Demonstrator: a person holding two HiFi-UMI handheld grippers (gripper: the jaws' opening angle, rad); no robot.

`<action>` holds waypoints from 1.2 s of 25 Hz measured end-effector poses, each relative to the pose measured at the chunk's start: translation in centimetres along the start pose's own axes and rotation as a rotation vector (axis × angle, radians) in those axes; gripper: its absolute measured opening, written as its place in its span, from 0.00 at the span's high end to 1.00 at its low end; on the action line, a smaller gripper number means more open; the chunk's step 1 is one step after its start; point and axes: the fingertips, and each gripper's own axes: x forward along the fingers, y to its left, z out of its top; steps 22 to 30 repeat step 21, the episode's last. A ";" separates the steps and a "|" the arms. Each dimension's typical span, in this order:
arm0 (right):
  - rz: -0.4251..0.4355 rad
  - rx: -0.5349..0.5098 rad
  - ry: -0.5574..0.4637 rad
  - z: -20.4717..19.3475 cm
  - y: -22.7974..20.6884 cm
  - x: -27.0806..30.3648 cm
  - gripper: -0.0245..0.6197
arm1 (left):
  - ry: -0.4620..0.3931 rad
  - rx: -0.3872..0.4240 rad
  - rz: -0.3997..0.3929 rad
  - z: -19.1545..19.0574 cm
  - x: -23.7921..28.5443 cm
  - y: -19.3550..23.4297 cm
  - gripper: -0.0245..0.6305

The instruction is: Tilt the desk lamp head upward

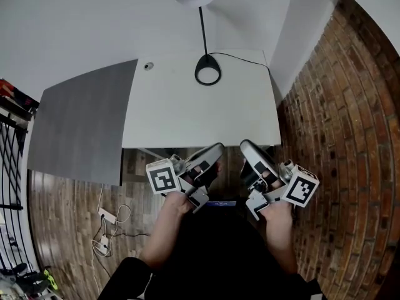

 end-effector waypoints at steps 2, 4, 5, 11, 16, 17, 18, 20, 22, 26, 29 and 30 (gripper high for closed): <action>0.008 0.013 0.003 -0.2 0.2 0.0 0.94 | 0.002 0.004 0.001 -0.1 0.0 -0.1 0.94; 0.009 0.015 0.007 -0.4 0.2 0.0 0.94 | 0.006 0.010 0.004 -0.2 0.0 -0.1 0.94; 0.009 0.016 0.009 -0.4 0.1 0.0 0.94 | 0.007 0.007 0.004 -0.3 0.0 0.0 0.94; 0.018 0.009 0.011 -0.4 0.5 0.0 0.94 | 0.011 0.000 -0.007 -0.4 0.1 -0.4 0.94; 0.025 0.006 0.011 -0.4 0.6 -0.4 0.94 | 0.020 0.031 0.005 -0.6 0.3 -0.5 0.94; 0.026 0.000 0.011 -0.4 0.7 -0.5 0.94 | 0.023 0.033 0.011 -0.7 0.2 -0.5 0.94; 0.026 -0.006 0.011 -0.4 0.7 -0.7 0.94 | 0.026 0.032 0.017 -0.9 0.2 -0.5 0.94; 0.024 -0.004 0.011 -0.4 0.8 -1.1 0.94 | 0.029 0.028 0.022 -1.4 0.2 -0.5 0.94; 0.023 -0.001 0.010 -0.5 0.8 -1.4 0.94 | 0.030 0.026 0.024 -1.7 0.2 -0.6 0.94; 0.023 -0.001 0.010 -0.5 0.8 -1.4 0.94 | 0.030 0.026 0.024 -1.7 0.2 -0.6 0.94; 0.023 -0.001 0.010 -0.5 0.8 -1.4 0.94 | 0.030 0.026 0.024 -1.7 0.2 -0.6 0.94; 0.023 -0.001 0.010 -0.5 0.8 -1.4 0.94 | 0.030 0.026 0.024 -1.7 0.2 -0.6 0.94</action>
